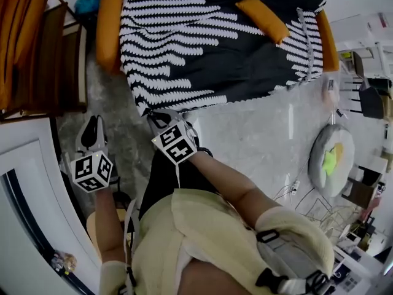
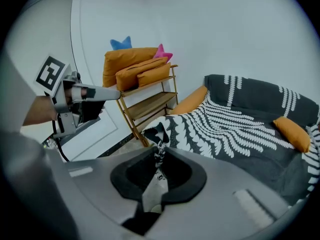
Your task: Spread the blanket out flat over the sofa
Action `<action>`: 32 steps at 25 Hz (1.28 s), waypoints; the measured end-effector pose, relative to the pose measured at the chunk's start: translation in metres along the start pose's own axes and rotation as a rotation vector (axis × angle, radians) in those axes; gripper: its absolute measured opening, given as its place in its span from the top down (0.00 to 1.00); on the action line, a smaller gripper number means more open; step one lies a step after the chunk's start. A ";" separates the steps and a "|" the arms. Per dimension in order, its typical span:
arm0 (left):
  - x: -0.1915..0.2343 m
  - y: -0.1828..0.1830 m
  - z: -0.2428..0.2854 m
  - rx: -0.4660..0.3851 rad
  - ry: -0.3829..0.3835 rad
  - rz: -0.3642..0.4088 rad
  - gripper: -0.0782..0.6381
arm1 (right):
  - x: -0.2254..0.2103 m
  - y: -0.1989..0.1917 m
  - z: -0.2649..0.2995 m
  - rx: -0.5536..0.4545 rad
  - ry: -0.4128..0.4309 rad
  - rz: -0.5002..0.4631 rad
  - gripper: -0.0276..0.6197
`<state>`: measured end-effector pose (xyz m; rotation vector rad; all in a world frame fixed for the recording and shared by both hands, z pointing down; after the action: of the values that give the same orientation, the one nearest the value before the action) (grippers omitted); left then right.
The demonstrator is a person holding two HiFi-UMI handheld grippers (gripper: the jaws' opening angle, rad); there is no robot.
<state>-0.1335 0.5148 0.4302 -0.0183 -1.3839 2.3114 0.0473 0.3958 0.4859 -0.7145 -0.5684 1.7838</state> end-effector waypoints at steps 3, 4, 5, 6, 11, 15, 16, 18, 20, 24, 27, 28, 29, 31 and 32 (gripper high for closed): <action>0.001 -0.004 -0.002 0.009 -0.015 0.004 0.80 | 0.007 -0.003 -0.001 0.015 0.033 0.011 0.90; 0.000 -0.006 -0.001 0.013 -0.019 0.003 0.80 | 0.012 -0.002 -0.003 0.012 0.064 0.008 0.90; -0.001 -0.007 0.000 0.016 -0.024 0.002 0.80 | 0.018 -0.001 -0.005 0.005 0.094 0.002 0.90; -0.003 -0.007 0.001 0.019 -0.030 0.001 0.80 | 0.023 0.001 -0.007 -0.003 0.115 -0.005 0.90; -0.015 -0.001 0.005 0.009 -0.050 0.003 0.80 | 0.027 0.004 -0.016 -0.024 0.131 0.005 0.90; -0.013 0.006 0.006 -0.004 -0.052 0.003 0.80 | 0.017 0.010 -0.020 -0.041 0.108 0.008 0.90; -0.013 0.006 0.006 -0.004 -0.052 0.002 0.80 | 0.014 0.011 -0.021 -0.046 0.099 0.011 0.90; -0.013 0.007 0.007 -0.002 -0.052 0.003 0.80 | 0.008 0.013 -0.023 -0.055 0.081 0.016 0.90; -0.014 0.007 0.008 0.001 -0.053 0.004 0.80 | 0.003 0.014 -0.025 -0.061 0.069 0.024 0.90; -0.018 0.014 0.011 0.000 -0.057 0.004 0.80 | -0.004 0.020 -0.030 -0.079 0.053 0.041 0.90; -0.021 0.019 0.011 -0.003 -0.055 0.004 0.80 | -0.011 0.022 -0.035 -0.079 0.036 0.026 0.90; -0.021 0.021 0.012 -0.006 -0.054 0.002 0.80 | -0.013 0.024 -0.037 -0.082 0.034 0.024 0.90; -0.022 0.023 0.012 -0.008 -0.054 -0.001 0.80 | -0.015 0.028 -0.040 -0.090 0.032 0.025 0.90; -0.023 0.028 0.013 -0.010 -0.055 -0.010 0.80 | -0.021 0.036 -0.045 -0.109 0.028 0.039 0.90; -0.025 0.031 0.012 -0.009 -0.054 -0.013 0.80 | -0.024 0.040 -0.048 -0.118 0.026 0.048 0.90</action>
<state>-0.1255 0.4829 0.4049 0.0511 -1.4170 2.3104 0.0610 0.3625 0.4294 -0.8378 -0.6478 1.7938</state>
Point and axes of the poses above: the fingertips, and each gripper's own axes: z forward along the fingers, x to its left, y out of its top, the point moved 8 cm from there along -z, backward along the fingers, and after that the axes turned 2 degrees about -z, right-handed, at the moved point
